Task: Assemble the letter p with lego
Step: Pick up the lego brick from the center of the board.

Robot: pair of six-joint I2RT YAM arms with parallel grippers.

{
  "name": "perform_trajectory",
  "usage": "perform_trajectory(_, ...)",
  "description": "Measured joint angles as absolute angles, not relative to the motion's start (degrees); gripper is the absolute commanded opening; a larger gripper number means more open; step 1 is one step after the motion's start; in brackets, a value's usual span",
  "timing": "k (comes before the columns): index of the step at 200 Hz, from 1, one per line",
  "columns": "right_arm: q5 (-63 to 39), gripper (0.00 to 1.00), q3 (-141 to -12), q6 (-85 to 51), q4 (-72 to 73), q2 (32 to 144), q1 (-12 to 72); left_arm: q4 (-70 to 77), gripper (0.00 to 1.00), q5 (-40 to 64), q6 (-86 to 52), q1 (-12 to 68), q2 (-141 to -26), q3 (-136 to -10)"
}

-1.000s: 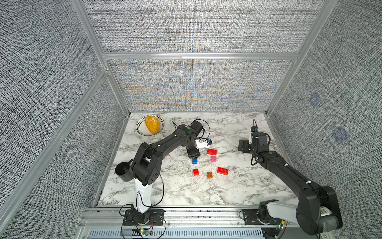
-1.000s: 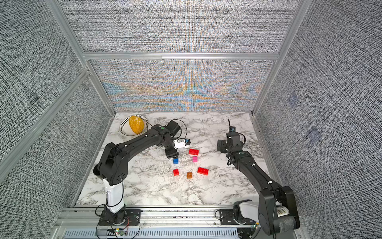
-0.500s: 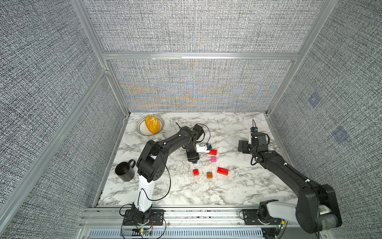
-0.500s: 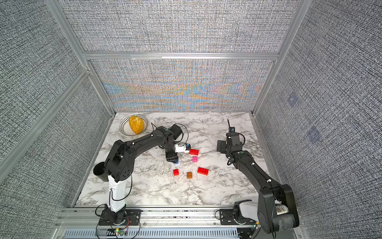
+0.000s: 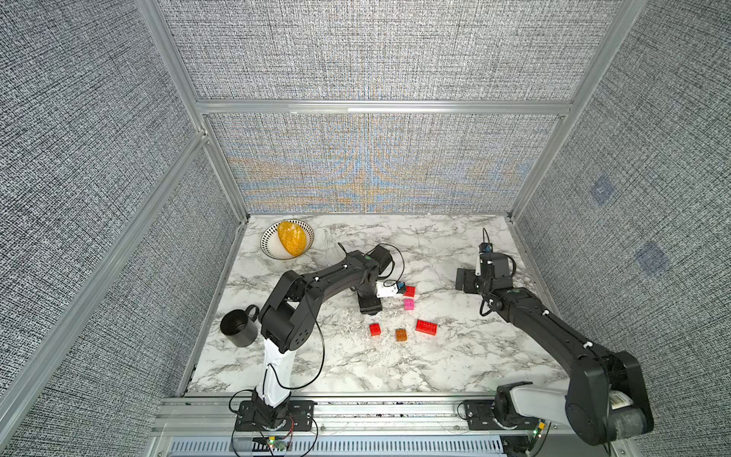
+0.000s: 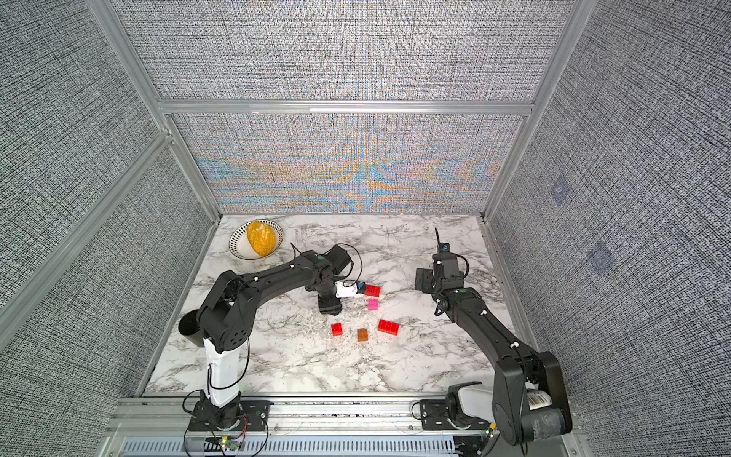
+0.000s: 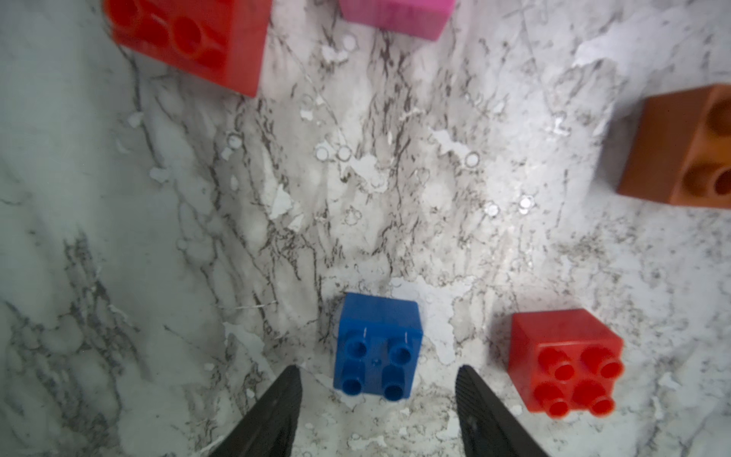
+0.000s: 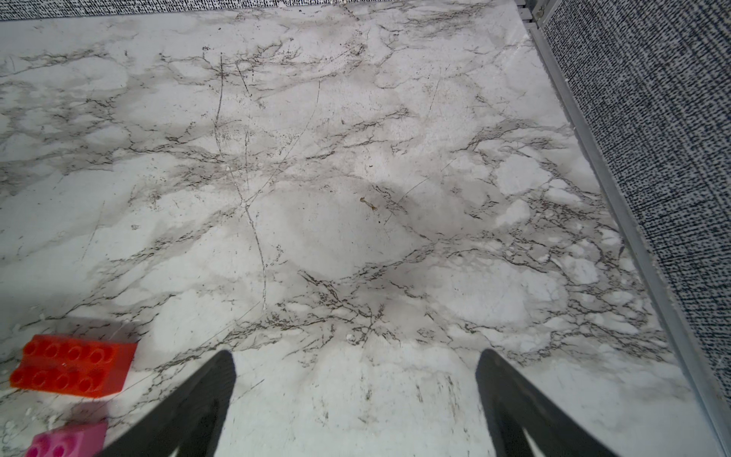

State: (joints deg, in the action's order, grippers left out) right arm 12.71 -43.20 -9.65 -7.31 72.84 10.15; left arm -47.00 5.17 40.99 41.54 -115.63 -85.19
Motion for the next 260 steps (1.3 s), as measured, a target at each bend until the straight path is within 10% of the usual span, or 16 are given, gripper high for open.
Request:
perform_trajectory(127, 12.7, 0.98, -43.5, -9.6, -7.3, 73.6, 10.2, -46.0, 0.58, 4.3, 41.6, 42.4, -118.4, -86.4)
perform_trajectory(260, 12.9, 0.97, -43.5, -9.4, -7.3, 73.6, 10.2, -46.5, 0.22, 2.3, 40.5, 42.5, -118.4, -86.6)
